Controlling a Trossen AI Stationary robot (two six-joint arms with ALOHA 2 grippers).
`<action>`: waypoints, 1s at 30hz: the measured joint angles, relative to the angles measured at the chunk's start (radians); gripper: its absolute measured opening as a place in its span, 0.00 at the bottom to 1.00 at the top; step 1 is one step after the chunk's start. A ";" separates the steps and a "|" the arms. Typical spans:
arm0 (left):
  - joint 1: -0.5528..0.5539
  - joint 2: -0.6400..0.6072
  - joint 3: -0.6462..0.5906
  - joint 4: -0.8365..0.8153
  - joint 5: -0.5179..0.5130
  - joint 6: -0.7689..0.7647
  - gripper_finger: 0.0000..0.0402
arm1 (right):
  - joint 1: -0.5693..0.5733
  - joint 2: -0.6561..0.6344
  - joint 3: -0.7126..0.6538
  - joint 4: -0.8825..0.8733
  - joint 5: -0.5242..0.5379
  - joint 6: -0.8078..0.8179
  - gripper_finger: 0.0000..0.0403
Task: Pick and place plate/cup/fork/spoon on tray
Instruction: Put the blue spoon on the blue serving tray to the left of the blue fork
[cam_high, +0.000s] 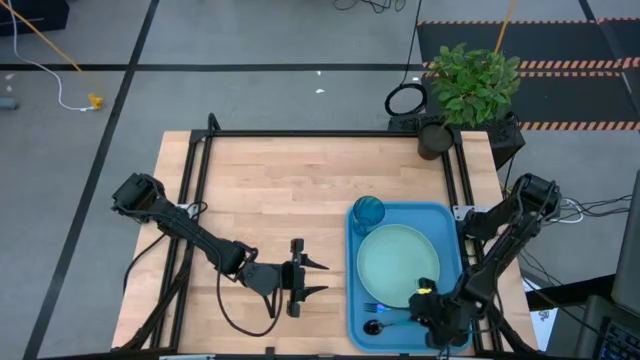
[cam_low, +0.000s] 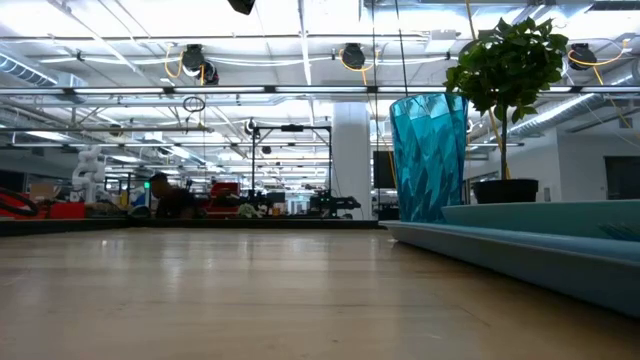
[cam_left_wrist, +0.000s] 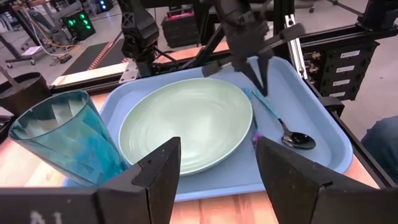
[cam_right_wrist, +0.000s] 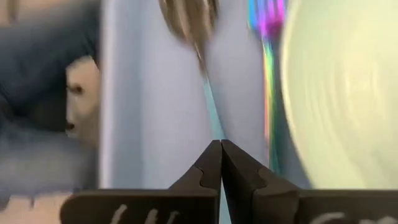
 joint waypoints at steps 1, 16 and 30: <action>0.000 0.000 0.000 0.000 0.000 0.003 0.53 | 0.011 0.000 0.000 -0.037 -0.017 0.037 0.00; 0.013 0.000 0.000 0.019 0.000 0.013 0.53 | 0.097 0.000 0.000 -0.135 -0.044 0.203 0.00; 0.013 0.000 0.000 0.022 0.000 0.017 0.53 | 0.097 0.042 0.001 -0.083 -0.073 0.203 0.00</action>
